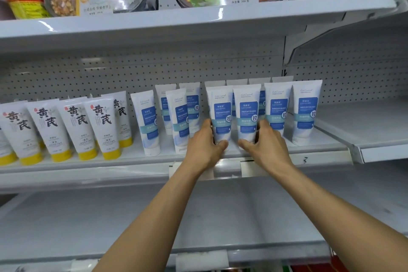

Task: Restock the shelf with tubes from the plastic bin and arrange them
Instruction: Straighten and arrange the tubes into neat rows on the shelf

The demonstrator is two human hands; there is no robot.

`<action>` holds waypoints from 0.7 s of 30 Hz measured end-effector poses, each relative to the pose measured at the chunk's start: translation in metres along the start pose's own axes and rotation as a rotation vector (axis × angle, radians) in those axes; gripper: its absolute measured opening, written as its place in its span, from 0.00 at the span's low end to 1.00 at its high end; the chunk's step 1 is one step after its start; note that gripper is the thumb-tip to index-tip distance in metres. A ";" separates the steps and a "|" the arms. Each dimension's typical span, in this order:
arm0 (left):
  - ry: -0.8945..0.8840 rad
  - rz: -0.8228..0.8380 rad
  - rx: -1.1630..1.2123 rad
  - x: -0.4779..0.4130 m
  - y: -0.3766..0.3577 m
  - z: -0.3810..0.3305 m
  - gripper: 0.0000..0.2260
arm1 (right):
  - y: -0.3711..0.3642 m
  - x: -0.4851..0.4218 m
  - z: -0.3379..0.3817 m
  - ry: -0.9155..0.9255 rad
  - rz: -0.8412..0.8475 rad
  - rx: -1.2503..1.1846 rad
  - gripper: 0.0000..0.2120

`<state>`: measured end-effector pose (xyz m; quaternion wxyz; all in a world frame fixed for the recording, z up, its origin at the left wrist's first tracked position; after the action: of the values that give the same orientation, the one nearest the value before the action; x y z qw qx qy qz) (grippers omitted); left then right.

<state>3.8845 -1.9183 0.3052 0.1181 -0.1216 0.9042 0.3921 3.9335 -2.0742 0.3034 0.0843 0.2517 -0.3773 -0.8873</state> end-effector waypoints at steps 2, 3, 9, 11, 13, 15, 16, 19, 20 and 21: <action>-0.001 0.001 0.005 0.000 -0.001 0.000 0.25 | 0.000 0.000 -0.001 -0.002 -0.002 -0.004 0.24; 0.000 0.001 0.006 -0.001 -0.001 0.001 0.25 | 0.000 0.000 -0.002 -0.005 -0.002 -0.006 0.24; 0.011 0.014 0.029 0.000 0.000 0.001 0.24 | 0.000 -0.001 -0.003 -0.008 -0.004 -0.006 0.23; 0.010 0.021 0.050 0.000 0.000 0.000 0.25 | 0.000 -0.001 -0.002 -0.006 0.003 -0.009 0.23; 0.001 0.021 0.065 0.001 0.000 0.000 0.25 | 0.000 -0.001 -0.003 -0.005 0.007 -0.018 0.23; 0.004 0.014 0.071 0.001 0.000 0.000 0.25 | 0.001 0.000 -0.002 -0.005 0.012 -0.021 0.23; 0.006 0.010 0.079 0.001 0.000 -0.001 0.25 | 0.001 0.001 -0.001 -0.003 0.013 -0.026 0.24; 0.026 -0.010 0.109 0.007 0.002 -0.005 0.26 | 0.004 0.007 0.000 0.037 0.012 -0.080 0.25; 0.023 -0.026 0.101 0.012 0.003 -0.007 0.27 | 0.004 0.010 -0.001 0.060 0.006 -0.097 0.25; 0.013 -0.053 0.074 0.018 0.005 -0.010 0.28 | 0.005 0.013 -0.002 0.087 -0.005 -0.105 0.25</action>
<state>3.8648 -1.9248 0.3092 0.1270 -0.1435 0.9153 0.3544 3.9229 -2.0833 0.3013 0.1114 0.2863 -0.3253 -0.8943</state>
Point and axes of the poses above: each hand's wrist, its own x-axis away from the middle knuckle, its own y-axis out of the back of the hand, z = x × y, the point moved 6 cm from there along -x, towards the middle knuckle, and after that the axes turned 13 degrees about z, right-handed, at the moved point
